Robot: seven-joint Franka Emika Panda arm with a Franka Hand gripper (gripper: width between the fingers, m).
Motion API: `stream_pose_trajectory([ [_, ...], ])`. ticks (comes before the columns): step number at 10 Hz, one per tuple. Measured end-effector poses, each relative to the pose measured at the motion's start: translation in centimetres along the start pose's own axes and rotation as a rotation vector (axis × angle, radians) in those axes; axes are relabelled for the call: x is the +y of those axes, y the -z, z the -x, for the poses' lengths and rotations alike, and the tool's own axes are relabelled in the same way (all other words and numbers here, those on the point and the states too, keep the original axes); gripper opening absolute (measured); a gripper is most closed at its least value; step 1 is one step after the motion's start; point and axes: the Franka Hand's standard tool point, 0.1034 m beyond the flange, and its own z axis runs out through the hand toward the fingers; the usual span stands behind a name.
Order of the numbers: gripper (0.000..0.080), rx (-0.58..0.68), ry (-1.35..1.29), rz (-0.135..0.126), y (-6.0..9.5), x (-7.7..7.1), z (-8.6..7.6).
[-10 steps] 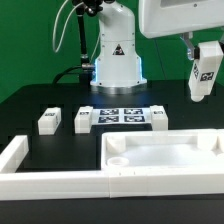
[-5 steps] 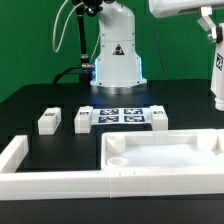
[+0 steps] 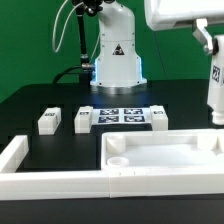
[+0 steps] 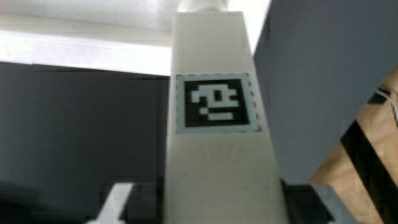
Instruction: Assemble desk
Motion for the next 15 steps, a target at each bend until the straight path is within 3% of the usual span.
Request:
stream_pose_trajectory([
  [1,0.0289,0.008,0.011,0.003,-0.1,0.3,-0.6],
  [6,0.0289,0.010,0.007,-0.001,-0.5,0.3,-0.5],
  [10,0.0289,0.040,-0.001,-0.005,-2.8,0.3,-1.2],
  [12,0.0289,0.025,-0.002,-0.009,-4.0,0.1,-0.5],
  [15,0.0289,0.013,-0.009,-0.011,-4.6,0.1,0.0],
])
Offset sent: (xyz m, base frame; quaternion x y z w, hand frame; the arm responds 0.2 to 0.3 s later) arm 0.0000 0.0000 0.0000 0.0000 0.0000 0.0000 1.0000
